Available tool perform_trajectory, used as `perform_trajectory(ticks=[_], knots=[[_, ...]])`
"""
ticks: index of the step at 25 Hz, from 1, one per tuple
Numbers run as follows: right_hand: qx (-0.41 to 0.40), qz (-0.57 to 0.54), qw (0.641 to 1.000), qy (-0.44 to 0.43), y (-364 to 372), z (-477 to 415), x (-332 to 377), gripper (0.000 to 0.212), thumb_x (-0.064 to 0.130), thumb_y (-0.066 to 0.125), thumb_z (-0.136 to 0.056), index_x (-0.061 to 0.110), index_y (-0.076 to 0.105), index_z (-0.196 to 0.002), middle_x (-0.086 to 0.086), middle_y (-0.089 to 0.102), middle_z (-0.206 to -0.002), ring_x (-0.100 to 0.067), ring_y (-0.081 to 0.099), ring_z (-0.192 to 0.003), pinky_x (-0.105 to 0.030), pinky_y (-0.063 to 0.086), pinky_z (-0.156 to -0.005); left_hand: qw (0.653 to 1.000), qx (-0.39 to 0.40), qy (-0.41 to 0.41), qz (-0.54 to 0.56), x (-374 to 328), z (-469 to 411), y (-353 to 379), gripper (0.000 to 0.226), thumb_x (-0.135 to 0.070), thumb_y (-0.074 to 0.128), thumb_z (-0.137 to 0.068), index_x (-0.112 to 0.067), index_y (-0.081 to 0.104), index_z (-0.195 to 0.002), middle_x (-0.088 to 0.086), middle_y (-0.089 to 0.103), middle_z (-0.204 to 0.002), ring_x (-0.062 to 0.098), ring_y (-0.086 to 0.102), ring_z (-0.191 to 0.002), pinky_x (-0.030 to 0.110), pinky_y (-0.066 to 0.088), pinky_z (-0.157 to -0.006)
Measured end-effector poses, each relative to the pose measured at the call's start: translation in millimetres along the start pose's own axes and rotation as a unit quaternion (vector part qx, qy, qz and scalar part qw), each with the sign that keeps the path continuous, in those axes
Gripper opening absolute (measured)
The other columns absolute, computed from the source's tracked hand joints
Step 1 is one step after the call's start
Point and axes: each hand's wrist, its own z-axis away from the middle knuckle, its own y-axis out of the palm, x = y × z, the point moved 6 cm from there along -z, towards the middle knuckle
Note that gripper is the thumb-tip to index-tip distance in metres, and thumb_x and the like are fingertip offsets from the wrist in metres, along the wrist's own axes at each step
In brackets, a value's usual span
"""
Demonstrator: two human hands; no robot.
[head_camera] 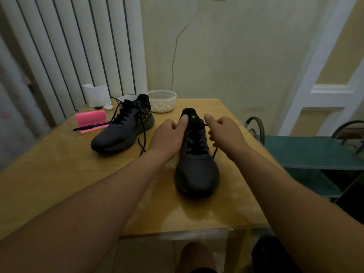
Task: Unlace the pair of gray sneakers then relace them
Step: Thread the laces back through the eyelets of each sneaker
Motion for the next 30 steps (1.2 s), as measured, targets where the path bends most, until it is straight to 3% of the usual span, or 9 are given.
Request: perform_trajectory(ticks=[2,6,9,11,14,18,22,26,30], knots=[[0.058,-0.012,0.996,0.059,5,-6,18,0.058,0.065,0.057,-0.094,0.008,0.059,-0.106,-0.007,0.066,-0.101,-0.026,0.066,-0.093,-0.042,0.060,-0.071,0.997,0.048,-0.052,0.020,-12,-15,5,0.062,-0.075,0.049,-0.091,-0.014,0.061,-0.092,0.007,0.069,-0.096,0.026,0.068,-0.088,0.045,0.060,-0.079],[0.158,0.044,0.982,0.094,10,-15,36,0.032,0.041,0.063,-0.097,0.009,0.064,-0.100,-0.007,0.068,-0.099,-0.021,0.064,-0.089,-0.034,0.053,-0.068,0.989,0.113,-0.092,0.010,-15,-33,6,0.038,-0.043,0.060,-0.099,-0.005,0.065,-0.101,0.015,0.068,-0.102,0.029,0.069,-0.089,0.042,0.063,-0.074],[0.161,0.072,0.981,0.083,6,-20,38,0.028,0.034,0.057,-0.097,0.008,0.064,-0.093,-0.009,0.064,-0.085,-0.020,0.056,-0.072,-0.031,0.043,-0.062,0.984,0.148,-0.036,-0.086,-24,-36,1,0.023,-0.023,0.055,-0.103,-0.003,0.064,-0.108,0.016,0.066,-0.102,0.028,0.066,-0.086,0.037,0.062,-0.068],[0.158,0.082,0.981,0.077,1,-19,38,0.028,0.033,0.057,-0.095,0.006,0.064,-0.090,-0.010,0.063,-0.081,-0.020,0.054,-0.069,-0.032,0.039,-0.060,0.979,0.156,-0.005,-0.133,-24,-40,-1,0.017,-0.014,0.049,-0.105,-0.007,0.061,-0.095,0.016,0.061,-0.096,0.025,0.061,-0.079,0.032,0.056,-0.060],[0.184,0.050,0.978,0.082,-1,-17,33,0.020,0.028,0.059,-0.094,0.009,0.062,-0.087,-0.009,0.060,-0.077,-0.022,0.057,-0.075,-0.033,0.036,-0.061,0.986,0.138,0.000,-0.094,-13,-43,-13,0.031,-0.022,0.047,-0.107,-0.012,0.057,-0.079,0.009,0.058,-0.077,0.020,0.056,-0.065,0.031,0.051,-0.058],[0.167,-0.045,0.982,0.071,-3,-3,24,0.035,0.036,0.057,-0.103,0.004,0.069,-0.105,-0.016,0.074,-0.096,-0.023,0.070,-0.083,-0.037,0.055,-0.072,0.984,0.170,-0.011,0.055,-5,-22,-9,0.037,-0.043,0.047,-0.109,-0.012,0.061,-0.094,0.006,0.060,-0.080,0.020,0.058,-0.066,0.036,0.052,-0.063],[0.140,-0.009,0.990,0.016,0,17,7,0.038,0.039,0.061,-0.100,0.003,0.064,-0.114,-0.020,0.069,-0.111,-0.036,0.067,-0.103,-0.057,0.057,-0.093,0.989,0.142,0.025,-0.018,5,-6,-4,0.044,-0.055,0.053,-0.104,-0.011,0.058,-0.099,0.007,0.066,-0.091,0.023,0.066,-0.076,0.041,0.059,-0.068],[0.089,0.057,0.994,-0.025,8,22,9,0.041,0.047,0.066,-0.095,0.008,0.060,-0.101,-0.009,0.066,-0.094,-0.024,0.064,-0.085,-0.050,0.057,-0.079,0.992,0.119,-0.017,-0.036,10,-6,7,0.047,-0.063,0.060,-0.096,-0.019,0.049,-0.108,0.003,0.064,-0.103,0.020,0.066,-0.090,0.041,0.063,-0.066],[0.081,0.171,0.980,-0.069,11,17,23,0.037,0.050,0.056,-0.099,0.016,0.055,-0.083,-0.002,0.060,-0.078,-0.019,0.056,-0.071,-0.034,0.040,-0.059,0.992,0.110,-0.036,-0.054,5,-11,11,0.054,-0.061,0.056,-0.097,-0.015,0.043,-0.120,0.003,0.062,-0.104,0.021,0.066,-0.089,0.036,0.059,-0.056]])
